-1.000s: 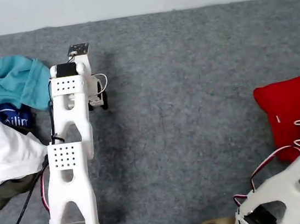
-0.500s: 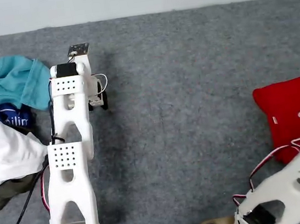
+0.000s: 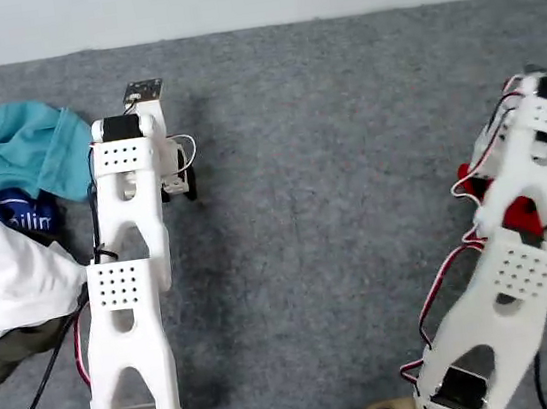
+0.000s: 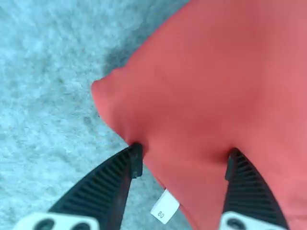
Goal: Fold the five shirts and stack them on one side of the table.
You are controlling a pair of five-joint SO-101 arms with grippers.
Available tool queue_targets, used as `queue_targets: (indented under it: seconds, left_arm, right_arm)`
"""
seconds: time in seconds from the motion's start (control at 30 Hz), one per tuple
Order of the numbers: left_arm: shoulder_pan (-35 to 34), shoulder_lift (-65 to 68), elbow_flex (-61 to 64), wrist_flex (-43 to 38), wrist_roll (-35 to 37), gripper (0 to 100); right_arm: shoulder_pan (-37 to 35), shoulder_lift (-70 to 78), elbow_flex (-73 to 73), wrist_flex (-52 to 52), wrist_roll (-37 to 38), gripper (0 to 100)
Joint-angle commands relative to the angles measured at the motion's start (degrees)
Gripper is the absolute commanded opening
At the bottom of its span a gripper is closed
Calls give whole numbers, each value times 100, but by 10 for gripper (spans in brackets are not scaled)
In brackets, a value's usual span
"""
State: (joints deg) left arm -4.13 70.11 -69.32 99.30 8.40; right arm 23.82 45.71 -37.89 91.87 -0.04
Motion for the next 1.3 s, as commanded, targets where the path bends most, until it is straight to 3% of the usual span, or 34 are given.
queue_targets:
  seconds: [0.0, 0.17, 0.5, 0.6, 0.73, 0.83, 1.03, 1.27]
  left_arm:
    - [-360, -44, 75, 132, -9, 115]
    - [-360, -44, 75, 132, -9, 115]
    - [-352, -167, 31, 141, 0, 115]
    - [-378, -800, 66, 141, 0, 115]
    - [-554, -2215, 382, 141, 0, 116]
    - [-958, -3297, 1226, 141, 0, 119]
    - [-2567, -5284, 3327, 132, -53, 120]
    - [-4360, -6330, 4532, -18, -1143, 120]
  right_arm:
    - [-92, 242, -193, -57, 70, 281]
    - [-84, 242, -202, 22, 44, 281]
    - [-119, -2114, -202, 848, 88, 281]
    - [-189, -2774, -193, 945, 132, 281]
    - [-646, -3371, -141, 1077, 1055, 281]
    - [-1165, -3697, 105, 1077, 1565, 281]
    - [-1727, -3785, 747, 998, 1662, 281]
    - [-2167, -3785, 1187, 945, 1662, 281]
